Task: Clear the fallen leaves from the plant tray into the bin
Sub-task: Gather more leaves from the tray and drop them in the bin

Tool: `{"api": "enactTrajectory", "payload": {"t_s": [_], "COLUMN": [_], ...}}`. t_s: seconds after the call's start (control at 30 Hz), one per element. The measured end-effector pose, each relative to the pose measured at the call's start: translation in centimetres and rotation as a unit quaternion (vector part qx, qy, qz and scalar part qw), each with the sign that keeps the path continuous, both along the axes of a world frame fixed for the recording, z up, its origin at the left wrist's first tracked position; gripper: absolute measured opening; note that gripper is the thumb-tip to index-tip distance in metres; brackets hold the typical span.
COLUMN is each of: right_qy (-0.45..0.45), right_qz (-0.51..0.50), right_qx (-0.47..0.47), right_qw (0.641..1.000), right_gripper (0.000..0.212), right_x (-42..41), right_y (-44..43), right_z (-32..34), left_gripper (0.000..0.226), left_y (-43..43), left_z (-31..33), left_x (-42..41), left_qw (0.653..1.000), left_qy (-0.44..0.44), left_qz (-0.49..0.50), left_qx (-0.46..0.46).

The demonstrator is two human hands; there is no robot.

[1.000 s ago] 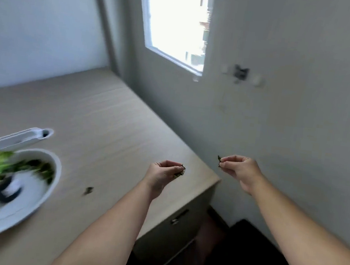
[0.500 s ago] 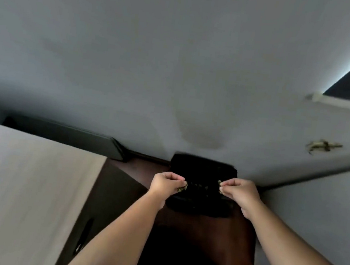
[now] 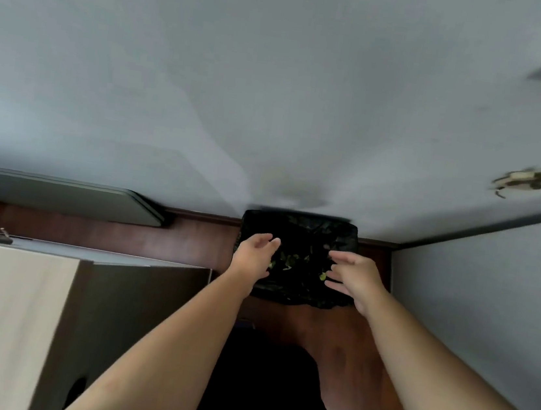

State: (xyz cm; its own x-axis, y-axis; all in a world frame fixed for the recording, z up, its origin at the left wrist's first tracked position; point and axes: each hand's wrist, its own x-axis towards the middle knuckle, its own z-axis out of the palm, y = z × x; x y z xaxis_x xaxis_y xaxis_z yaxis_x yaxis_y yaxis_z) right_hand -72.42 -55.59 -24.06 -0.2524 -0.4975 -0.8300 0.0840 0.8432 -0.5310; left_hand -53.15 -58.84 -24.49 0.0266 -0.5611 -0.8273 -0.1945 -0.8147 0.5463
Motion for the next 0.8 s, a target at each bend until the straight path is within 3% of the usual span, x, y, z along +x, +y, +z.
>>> {"api": "enactTrajectory", "payload": {"t_s": [0.2, 0.37, 0.47, 0.6, 0.8], "right_qy": [0.048, 0.116, 0.103, 0.082, 0.204], "right_qz": [0.119, 0.227, 0.264, 0.357, 0.428], "right_qx": [-0.048, -0.12, -0.144, -0.204, -0.229], "right_qw": [0.991, 0.959, 0.948, 0.908, 0.85], "right_gripper": [0.019, 0.016, 0.017, 0.016, 0.017], "right_x": [1.4, 4.2, 6.1, 12.3, 15.8], "right_y": [-1.0, -2.8, -3.1, -3.2, -2.3], "right_z": [5.8, 12.1, 14.9, 18.5, 20.7], "left_gripper": [0.026, 0.013, 0.014, 0.012, 0.009], "left_y": [0.6, 2.8, 6.0, 11.8, 21.4], "left_z": [6.4, 14.9, 19.8, 25.6, 30.5], "left_x": [2.6, 6.2, 9.6, 14.7, 22.6], "left_qw": [0.994, 0.981, 0.972, 0.955, 0.933], "left_qy": [-0.073, -0.092, -0.098, -0.124, -0.138], "left_qz": [-0.021, 0.056, 0.103, 0.15, 0.232], "left_qx": [-0.074, -0.161, -0.188, -0.224, -0.238]}}
